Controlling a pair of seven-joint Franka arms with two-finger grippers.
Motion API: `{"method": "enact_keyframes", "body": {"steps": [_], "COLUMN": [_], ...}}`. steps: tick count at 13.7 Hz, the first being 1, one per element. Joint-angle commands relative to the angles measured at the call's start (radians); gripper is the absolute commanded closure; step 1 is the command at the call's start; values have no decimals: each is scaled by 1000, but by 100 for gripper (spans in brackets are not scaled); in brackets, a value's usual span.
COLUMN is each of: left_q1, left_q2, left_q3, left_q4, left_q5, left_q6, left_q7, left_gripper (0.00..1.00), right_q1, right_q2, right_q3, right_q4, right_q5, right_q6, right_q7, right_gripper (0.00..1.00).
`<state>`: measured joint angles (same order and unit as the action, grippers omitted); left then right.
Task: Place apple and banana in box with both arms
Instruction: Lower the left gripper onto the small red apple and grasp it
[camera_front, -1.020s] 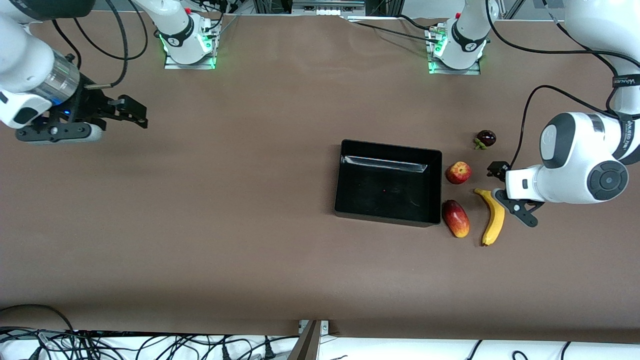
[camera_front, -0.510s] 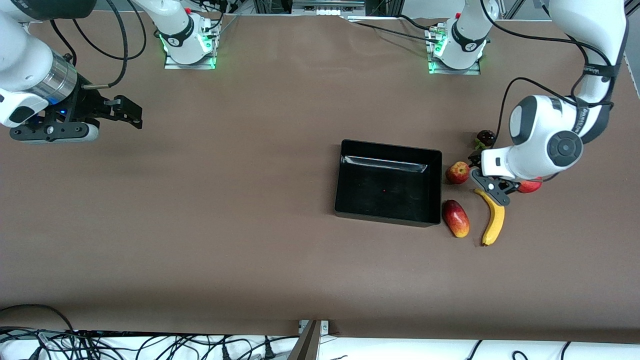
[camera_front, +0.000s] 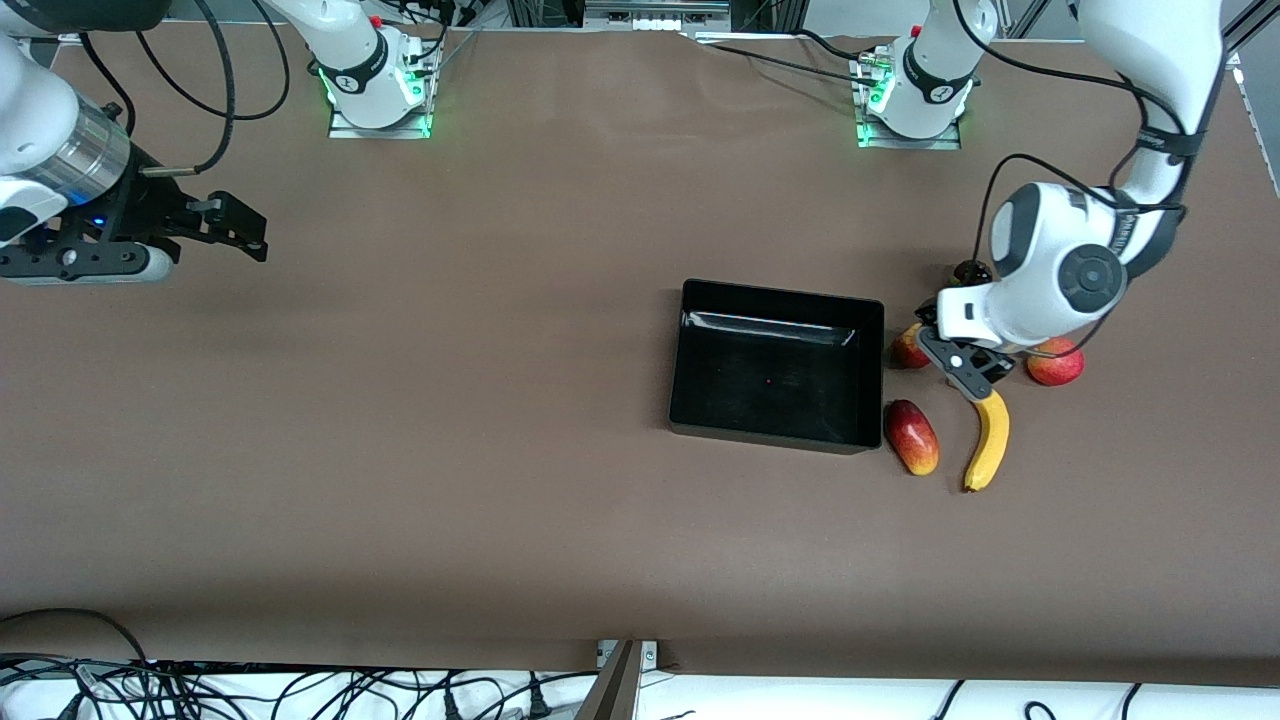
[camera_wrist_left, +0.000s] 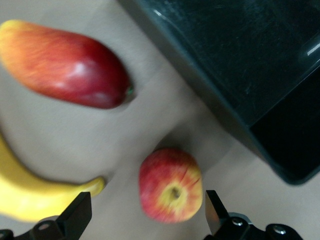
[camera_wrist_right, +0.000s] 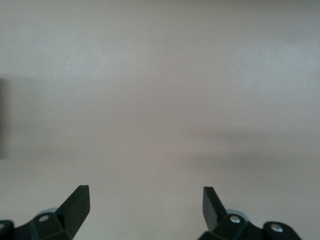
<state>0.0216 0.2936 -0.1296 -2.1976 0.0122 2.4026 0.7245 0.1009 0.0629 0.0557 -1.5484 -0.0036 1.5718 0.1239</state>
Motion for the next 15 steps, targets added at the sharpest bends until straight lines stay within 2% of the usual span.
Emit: {"method": "enact_keyframes", "body": {"steps": [1, 8, 9, 11, 13, 15], "left_q1": [29, 44, 44, 46, 52, 69], "left_q2": [-37, 25, 32, 50, 48, 39], "left_q3": [-15, -18, -18, -16, -13, -16], "left_q4": [-103, -105, -105, -102, -99, -93], "left_q5": [-9, -9, -9, -9, -8, -8], "left_q6": [98, 167, 167, 167, 165, 155], "left_q7": [59, 104, 124, 141, 147, 153], "left_gripper": [0, 0, 6, 58, 92, 96], "right_q1": [-6, -7, -7, -6, -6, -4], "right_q2": [6, 9, 14, 14, 12, 12], "right_q3": [10, 10, 10, 12, 10, 12], "right_q4": [7, 8, 8, 8, 7, 5], "right_q5": [-7, -19, -19, -19, -19, -19], "right_q6": [-13, 31, 33, 31, 18, 16], "right_q7": [2, -1, -1, -1, -1, -4], "right_gripper": [0, 0, 0, 0, 0, 0]}}
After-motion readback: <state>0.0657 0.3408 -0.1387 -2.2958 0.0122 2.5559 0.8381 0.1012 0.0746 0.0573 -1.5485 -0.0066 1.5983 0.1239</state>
